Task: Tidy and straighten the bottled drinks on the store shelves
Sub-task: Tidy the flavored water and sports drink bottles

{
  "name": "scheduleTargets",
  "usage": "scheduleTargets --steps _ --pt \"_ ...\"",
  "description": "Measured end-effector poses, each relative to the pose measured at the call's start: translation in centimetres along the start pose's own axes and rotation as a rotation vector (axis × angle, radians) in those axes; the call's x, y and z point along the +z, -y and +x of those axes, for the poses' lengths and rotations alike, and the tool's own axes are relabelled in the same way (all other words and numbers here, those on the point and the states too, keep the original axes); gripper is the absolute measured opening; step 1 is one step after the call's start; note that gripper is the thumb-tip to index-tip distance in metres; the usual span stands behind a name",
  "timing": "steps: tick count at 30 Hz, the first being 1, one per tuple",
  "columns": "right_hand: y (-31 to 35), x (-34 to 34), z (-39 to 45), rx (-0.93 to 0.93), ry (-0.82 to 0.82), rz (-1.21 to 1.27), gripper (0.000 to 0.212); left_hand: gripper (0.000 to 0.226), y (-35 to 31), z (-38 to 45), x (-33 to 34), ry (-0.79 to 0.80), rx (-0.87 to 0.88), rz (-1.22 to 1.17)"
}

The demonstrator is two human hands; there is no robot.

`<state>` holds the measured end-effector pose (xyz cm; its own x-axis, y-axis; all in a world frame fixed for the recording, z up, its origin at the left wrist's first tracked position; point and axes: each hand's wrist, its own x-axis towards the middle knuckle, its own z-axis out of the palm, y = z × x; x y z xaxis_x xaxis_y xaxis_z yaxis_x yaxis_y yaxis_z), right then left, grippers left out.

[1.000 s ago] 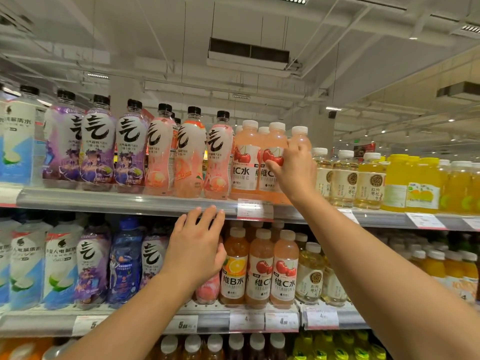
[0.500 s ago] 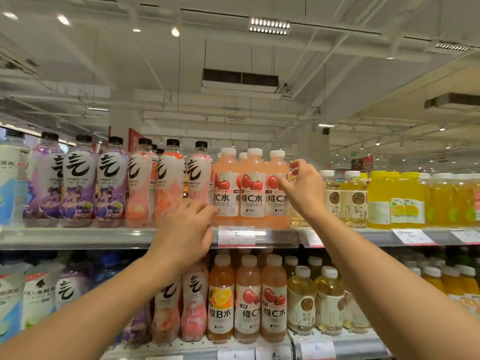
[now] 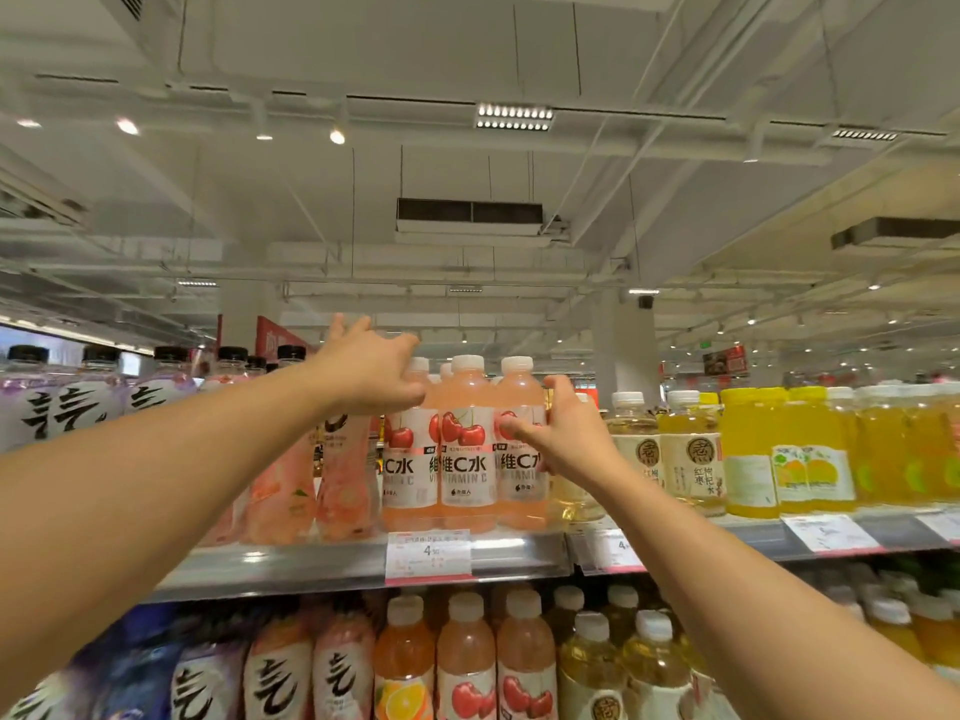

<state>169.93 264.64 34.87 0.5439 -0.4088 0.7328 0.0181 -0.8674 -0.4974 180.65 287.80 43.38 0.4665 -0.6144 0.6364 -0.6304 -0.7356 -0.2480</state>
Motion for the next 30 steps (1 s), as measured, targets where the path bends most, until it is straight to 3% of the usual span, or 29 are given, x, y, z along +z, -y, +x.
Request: scheduleTargets --steps 5,10,21,30 --pt "-0.5 -0.1 0.0 0.021 0.019 0.014 0.067 0.07 -0.8 0.6 0.9 0.056 -0.006 -0.028" --pt "-0.3 -0.3 0.1 0.019 0.036 0.012 0.054 0.079 -1.3 0.7 2.0 0.053 -0.029 -0.091" --pt "0.4 -2.0 0.1 0.027 0.147 0.072 0.054 0.083 -0.6 0.2 2.0 0.036 -0.008 -0.152" --pt "0.1 -2.1 -0.3 0.044 0.149 0.129 0.054 0.075 -0.2 0.0 1.4 0.077 -0.003 -0.16"
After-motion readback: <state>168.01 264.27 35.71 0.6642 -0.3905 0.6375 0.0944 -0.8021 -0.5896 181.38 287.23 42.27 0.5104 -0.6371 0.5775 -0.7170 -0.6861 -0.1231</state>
